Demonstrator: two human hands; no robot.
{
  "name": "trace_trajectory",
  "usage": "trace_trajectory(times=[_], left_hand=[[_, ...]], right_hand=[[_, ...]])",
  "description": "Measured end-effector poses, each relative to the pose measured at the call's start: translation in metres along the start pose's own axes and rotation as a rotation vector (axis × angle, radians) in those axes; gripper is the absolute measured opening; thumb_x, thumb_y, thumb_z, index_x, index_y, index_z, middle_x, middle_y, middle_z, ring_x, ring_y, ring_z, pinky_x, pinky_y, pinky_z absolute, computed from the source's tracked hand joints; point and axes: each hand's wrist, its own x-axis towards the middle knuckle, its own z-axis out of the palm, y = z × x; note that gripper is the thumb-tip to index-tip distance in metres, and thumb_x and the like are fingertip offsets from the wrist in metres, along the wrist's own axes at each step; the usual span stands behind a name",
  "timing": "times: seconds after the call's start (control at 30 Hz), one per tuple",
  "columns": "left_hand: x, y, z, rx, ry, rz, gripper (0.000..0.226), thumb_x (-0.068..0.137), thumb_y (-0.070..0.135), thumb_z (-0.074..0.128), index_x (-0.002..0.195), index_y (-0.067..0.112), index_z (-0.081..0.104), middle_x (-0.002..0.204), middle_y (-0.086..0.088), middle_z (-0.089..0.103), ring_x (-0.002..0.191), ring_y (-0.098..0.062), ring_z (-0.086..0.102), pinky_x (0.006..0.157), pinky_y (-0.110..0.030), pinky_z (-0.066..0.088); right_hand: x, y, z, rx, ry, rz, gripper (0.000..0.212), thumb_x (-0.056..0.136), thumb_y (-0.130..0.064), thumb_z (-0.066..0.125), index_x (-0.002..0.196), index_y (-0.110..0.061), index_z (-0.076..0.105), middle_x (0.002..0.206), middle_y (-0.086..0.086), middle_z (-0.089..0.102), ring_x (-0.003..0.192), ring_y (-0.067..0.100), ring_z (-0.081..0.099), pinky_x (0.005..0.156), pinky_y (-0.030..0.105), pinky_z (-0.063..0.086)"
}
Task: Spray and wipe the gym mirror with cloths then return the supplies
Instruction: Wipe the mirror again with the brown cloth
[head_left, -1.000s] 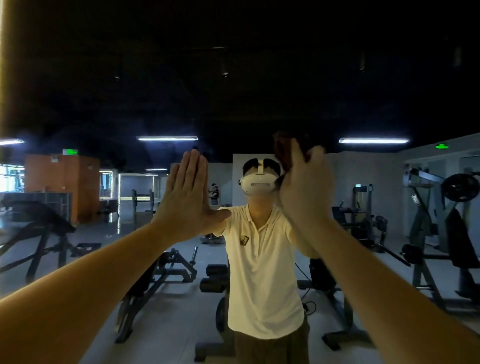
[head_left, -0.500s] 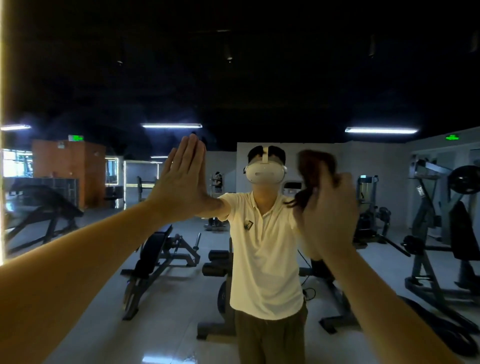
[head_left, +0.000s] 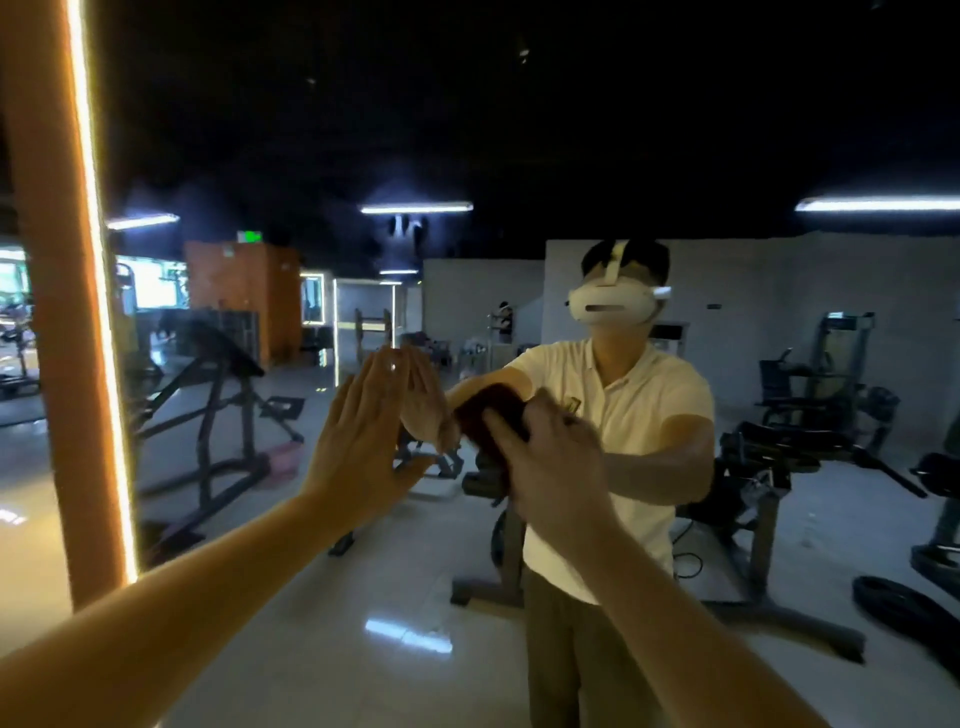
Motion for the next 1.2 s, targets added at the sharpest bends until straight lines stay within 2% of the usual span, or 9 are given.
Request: trace_trajectory(times=[0.1,0.23,0.4,0.63,0.77,0.93,1.0,1.07,1.2], left_hand=[[-0.020,0.007,0.015,0.017,-0.098,-0.018,0.136,0.071,0.087,0.059,0.166,0.006,0.003,0.174,-0.013,-0.008,0.161,-0.030,-0.005,0.131,-0.051,0.006],[-0.025,0.023,0.034,0.011,-0.165,-0.087,0.154,0.057,0.096,0.051,0.162,0.009,-0.021,0.170,-0.012,-0.027,0.159,-0.035,-0.016,0.128,-0.057,0.011],[-0.028,0.025,0.036,0.034,-0.151,-0.081,0.155,0.054,0.097,0.049,0.161,0.013,-0.025,0.170,-0.013,-0.025,0.159,-0.036,-0.016,0.127,-0.061,0.013],[-0.033,0.014,0.039,0.034,-0.095,-0.035,0.122,0.085,0.096,0.012,0.165,0.005,-0.005,0.173,-0.018,-0.009,0.161,-0.036,-0.004,0.125,-0.064,0.020],[-0.038,0.006,0.046,0.034,-0.059,0.004,0.138,0.075,0.101,0.034,0.165,0.002,-0.001,0.173,-0.017,-0.010,0.161,-0.035,-0.005,0.128,-0.059,0.014],[-0.045,-0.003,0.056,-0.017,-0.006,0.027,0.142,0.067,0.085,0.066,0.165,0.002,0.006,0.173,-0.019,-0.003,0.161,-0.037,0.001,0.128,-0.059,0.016],[-0.055,-0.010,0.060,-0.041,0.000,0.052,0.138,0.069,0.075,0.077,0.165,0.002,0.009,0.173,-0.020,0.002,0.160,-0.038,0.005,0.126,-0.061,0.019],[-0.071,-0.014,0.064,-0.070,0.007,0.087,0.136,0.070,0.068,0.081,0.165,0.003,0.009,0.173,-0.019,0.005,0.160,-0.037,0.007,0.126,-0.063,0.019],[-0.106,-0.032,0.072,-0.146,-0.011,0.180,0.122,0.081,0.064,0.070,0.166,0.008,0.002,0.174,-0.016,0.001,0.161,-0.035,0.005,0.127,-0.061,0.018]], right_hand=[[-0.010,0.054,-0.041,0.077,0.140,0.327,0.052,0.097,-0.021,0.064,0.147,-0.017,0.048,0.115,0.005,0.051,0.079,0.008,0.056,0.071,0.014,0.047],[-0.013,0.064,-0.050,0.131,0.295,0.598,0.051,0.093,-0.009,0.068,0.141,-0.010,0.053,0.115,0.021,0.058,0.079,0.030,0.063,0.066,0.036,0.053],[-0.018,0.008,0.009,0.256,0.117,0.530,0.049,0.102,-0.041,0.049,0.150,-0.029,0.044,0.136,0.011,0.048,0.120,0.030,0.049,0.101,0.052,0.048],[-0.058,-0.070,0.061,0.255,-0.050,0.058,0.069,0.071,-0.030,0.091,0.135,-0.026,0.066,0.115,0.004,0.060,0.092,0.019,0.064,0.082,0.033,0.055],[-0.086,-0.036,0.055,0.133,0.013,0.078,0.063,0.080,-0.031,0.083,0.138,-0.024,0.060,0.114,0.010,0.060,0.101,0.029,0.063,0.089,0.044,0.051],[-0.107,0.021,0.012,-0.031,0.155,0.548,0.056,0.093,-0.021,0.062,0.147,-0.015,0.046,0.131,0.027,0.053,0.109,0.045,0.060,0.092,0.055,0.051],[-0.102,0.006,0.015,-0.012,0.226,0.740,0.049,0.100,-0.025,0.044,0.147,-0.012,0.043,0.131,0.028,0.051,0.106,0.047,0.060,0.087,0.054,0.055],[-0.092,-0.029,0.034,0.003,0.272,0.835,0.050,0.097,-0.020,0.050,0.145,-0.008,0.046,0.134,0.029,0.052,0.111,0.047,0.060,0.091,0.053,0.053],[-0.075,-0.126,0.087,0.100,0.170,0.709,0.063,0.083,-0.018,0.065,0.144,-0.011,0.049,0.142,0.023,0.047,0.110,0.037,0.065,0.089,0.042,0.057]])
